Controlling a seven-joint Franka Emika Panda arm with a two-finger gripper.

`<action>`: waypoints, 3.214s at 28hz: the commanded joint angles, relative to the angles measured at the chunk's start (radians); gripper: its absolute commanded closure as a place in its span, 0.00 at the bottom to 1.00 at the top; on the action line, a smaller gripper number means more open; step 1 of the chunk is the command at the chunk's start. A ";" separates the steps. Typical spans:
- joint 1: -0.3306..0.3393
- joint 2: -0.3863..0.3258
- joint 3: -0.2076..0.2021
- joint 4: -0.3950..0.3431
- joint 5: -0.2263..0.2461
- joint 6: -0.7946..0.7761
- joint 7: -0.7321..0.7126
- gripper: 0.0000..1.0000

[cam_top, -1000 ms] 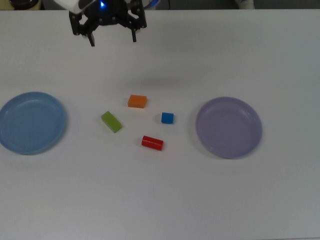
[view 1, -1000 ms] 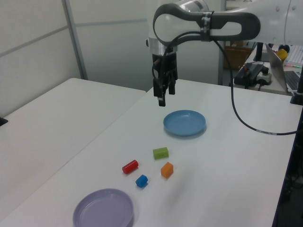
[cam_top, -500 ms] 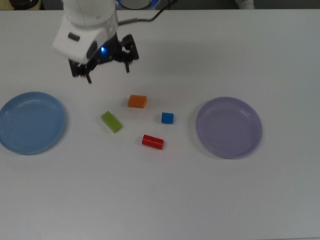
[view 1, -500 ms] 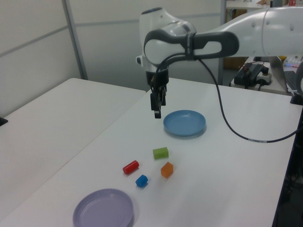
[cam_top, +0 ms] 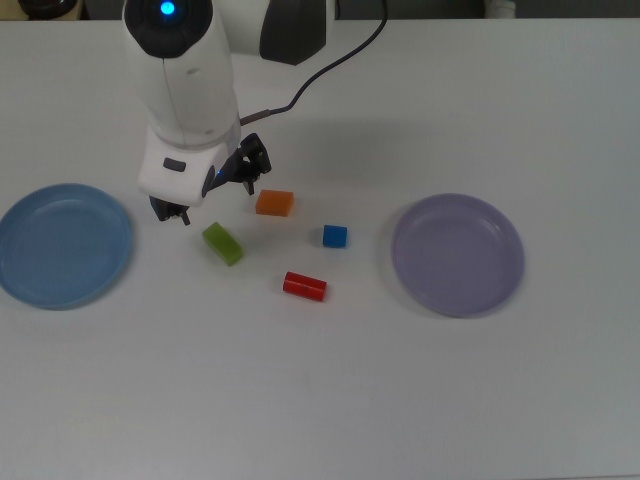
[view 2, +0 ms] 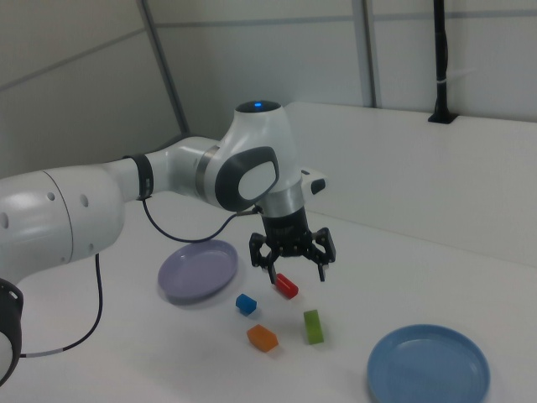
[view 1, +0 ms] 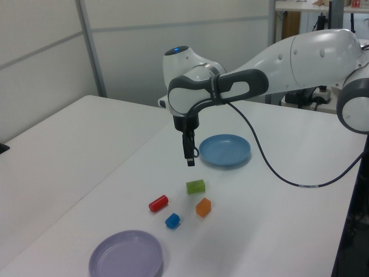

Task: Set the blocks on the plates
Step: 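Lower the gripper onto the green block and close on it, then lift the green block, carry it over the blue plate, release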

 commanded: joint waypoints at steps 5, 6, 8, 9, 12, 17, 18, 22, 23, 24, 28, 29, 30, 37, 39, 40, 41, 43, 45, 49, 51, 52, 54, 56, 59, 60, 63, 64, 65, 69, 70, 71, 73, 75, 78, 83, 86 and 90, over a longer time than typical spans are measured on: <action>0.004 0.036 0.000 -0.044 -0.050 0.026 -0.070 0.00; 0.004 0.044 0.000 -0.044 -0.055 0.026 -0.070 0.00; 0.004 0.056 0.000 -0.044 -0.058 0.026 -0.070 0.00; 0.004 0.062 0.000 -0.044 -0.058 0.027 -0.070 0.00; 0.004 0.079 0.000 -0.044 -0.061 0.050 -0.064 0.00; 0.004 0.094 0.000 -0.050 -0.059 0.065 -0.057 0.00; 0.004 0.096 0.000 -0.050 -0.059 0.071 -0.056 0.01; 0.006 0.108 0.000 -0.050 -0.058 0.090 -0.028 0.11; 0.006 0.113 0.000 -0.050 -0.058 0.090 -0.027 0.11; 0.007 0.123 0.000 -0.050 -0.059 0.090 -0.025 0.12; 0.009 0.137 0.001 -0.052 -0.061 0.117 -0.018 0.13; 0.009 0.142 0.001 -0.052 -0.061 0.122 -0.013 0.13; 0.009 0.146 0.001 -0.052 -0.061 0.127 -0.008 0.13; 0.009 0.159 0.001 -0.052 -0.081 0.136 -0.005 0.48; 0.009 0.159 0.001 -0.055 -0.082 0.136 -0.005 0.63; 0.009 0.159 0.001 -0.055 -0.081 0.136 -0.007 0.70; 0.009 0.159 0.003 -0.055 -0.081 0.136 -0.007 0.85; 0.009 0.159 0.003 -0.055 -0.081 0.136 -0.007 0.96; 0.009 0.159 0.003 -0.053 -0.081 0.136 -0.007 1.00; 0.009 0.157 0.003 -0.049 -0.079 0.134 -0.007 1.00; 0.009 0.156 0.003 -0.047 -0.079 0.133 -0.005 1.00; 0.009 0.153 0.003 -0.047 -0.078 0.128 -0.005 1.00; 0.009 0.148 0.001 -0.045 -0.076 0.127 -0.005 1.00; 0.007 0.139 0.001 -0.045 -0.073 0.124 -0.002 1.00; 0.006 0.114 0.001 -0.045 -0.065 0.122 0.007 1.00; 0.004 0.108 0.001 -0.045 -0.065 0.122 0.018 1.00; -0.002 0.090 0.000 -0.044 -0.065 0.122 0.076 1.00; -0.002 0.087 0.000 -0.044 -0.064 0.122 0.087 1.00; -0.004 0.082 0.000 -0.044 -0.064 0.122 0.097 1.00; -0.008 0.068 -0.011 -0.029 -0.036 0.122 0.146 1.00; -0.016 0.068 -0.011 -0.026 -0.030 0.122 0.147 1.00; -0.025 0.067 -0.011 -0.024 -0.027 0.122 0.147 1.00; -0.050 0.065 -0.011 -0.021 -0.026 0.122 0.148 1.00; -0.083 0.067 -0.011 -0.021 -0.024 0.127 0.148 1.00; -0.140 0.070 -0.011 -0.021 -0.024 0.136 0.151 1.00; -0.261 0.082 -0.010 0.010 0.007 0.157 0.147 1.00; -0.326 0.085 -0.008 0.016 0.014 0.196 0.134 1.00; -0.349 0.111 -0.008 0.017 0.008 0.234 0.131 1.00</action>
